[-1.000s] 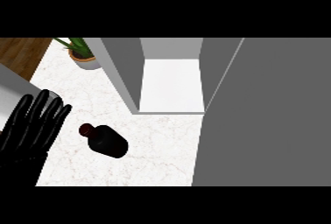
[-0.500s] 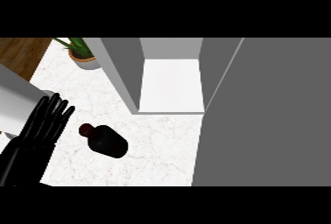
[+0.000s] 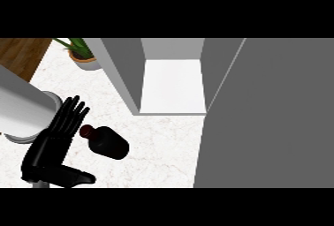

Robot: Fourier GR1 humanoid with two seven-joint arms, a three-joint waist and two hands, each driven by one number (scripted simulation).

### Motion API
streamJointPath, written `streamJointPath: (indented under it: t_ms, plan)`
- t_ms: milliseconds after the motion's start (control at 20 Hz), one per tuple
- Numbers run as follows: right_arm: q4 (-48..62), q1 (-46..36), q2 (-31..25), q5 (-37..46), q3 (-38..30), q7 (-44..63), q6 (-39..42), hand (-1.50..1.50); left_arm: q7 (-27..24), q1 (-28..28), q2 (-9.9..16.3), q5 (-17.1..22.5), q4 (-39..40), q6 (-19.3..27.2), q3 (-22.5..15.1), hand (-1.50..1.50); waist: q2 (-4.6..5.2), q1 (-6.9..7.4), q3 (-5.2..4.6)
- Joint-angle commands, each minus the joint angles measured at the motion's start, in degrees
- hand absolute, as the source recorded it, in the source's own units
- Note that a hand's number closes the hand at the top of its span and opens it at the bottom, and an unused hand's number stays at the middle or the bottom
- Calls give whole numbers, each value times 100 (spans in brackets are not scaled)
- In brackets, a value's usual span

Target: Pick up the wine, place it into the cabinet and close the cabinet

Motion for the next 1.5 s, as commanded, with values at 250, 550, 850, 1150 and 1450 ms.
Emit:
streamJointPath:
  t_ms: [250,550,850,1150,1450]
  plan:
    - [-473,70,166,311,515,282,-170,-150,-1640,-720,-7,-772,2482,-386,144,-150,5,-28,-5]
    - [-609,18,-135,-388,-274,447,79,-150,-2115,-971,167,-843,3399,-730,279,-150,2,-11,0]
    - [-494,98,-133,-585,-469,191,197,-150,-3036,-955,32,-1213,4286,-774,184,-150,2,-6,1]
    - [-489,148,60,-280,-109,190,107,-150,-3660,-1840,-167,-1471,5758,-735,206,-150,9,-49,-3]
    - [-484,-40,83,121,289,398,19,-150,-3713,-2009,-83,-1234,6258,-1327,294,-150,5,-30,-4]
